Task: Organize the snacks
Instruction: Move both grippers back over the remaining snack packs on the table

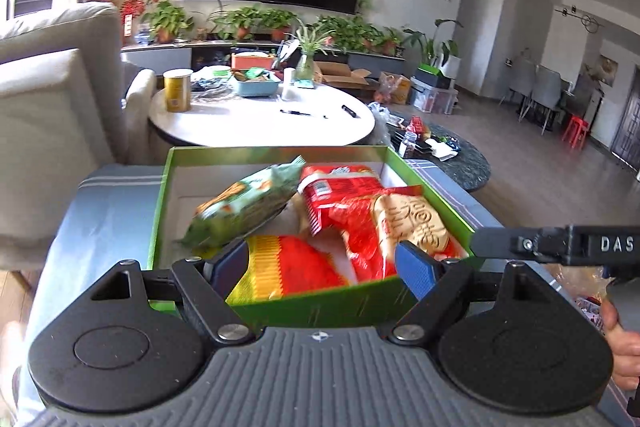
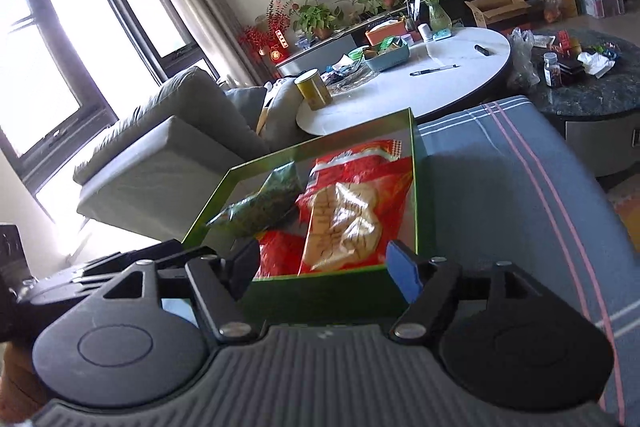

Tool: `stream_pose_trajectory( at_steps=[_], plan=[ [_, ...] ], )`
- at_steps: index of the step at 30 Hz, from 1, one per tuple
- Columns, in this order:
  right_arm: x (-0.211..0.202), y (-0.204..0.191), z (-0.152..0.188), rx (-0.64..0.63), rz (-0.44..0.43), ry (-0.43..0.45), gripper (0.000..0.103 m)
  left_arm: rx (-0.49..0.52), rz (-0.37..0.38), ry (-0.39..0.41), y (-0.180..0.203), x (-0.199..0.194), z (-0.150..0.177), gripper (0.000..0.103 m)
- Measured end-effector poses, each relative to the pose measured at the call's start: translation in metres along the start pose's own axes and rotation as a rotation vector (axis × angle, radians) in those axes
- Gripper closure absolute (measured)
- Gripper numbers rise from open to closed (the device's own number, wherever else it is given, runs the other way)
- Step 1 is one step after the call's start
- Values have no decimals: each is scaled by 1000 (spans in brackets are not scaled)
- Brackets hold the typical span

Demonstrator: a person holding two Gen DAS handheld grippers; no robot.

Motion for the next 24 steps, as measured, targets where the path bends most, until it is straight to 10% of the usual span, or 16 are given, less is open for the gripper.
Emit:
stream_pose_trajectory(
  at_steps=[24],
  plan=[
    [-26,-45,59,-173,44,-75,27,-75,-116,68,-33,-85,52,23]
  ],
)
Point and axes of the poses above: each gripper's, at about its wrist camera, not at the fingertips, and x roughly the way its jaws point, y to its right, z to its underside, the point moved 6 cm from there along x, roughly the way its jaws point, and after that the axes turned 9 degrees about -x, right-handed, at the moved point
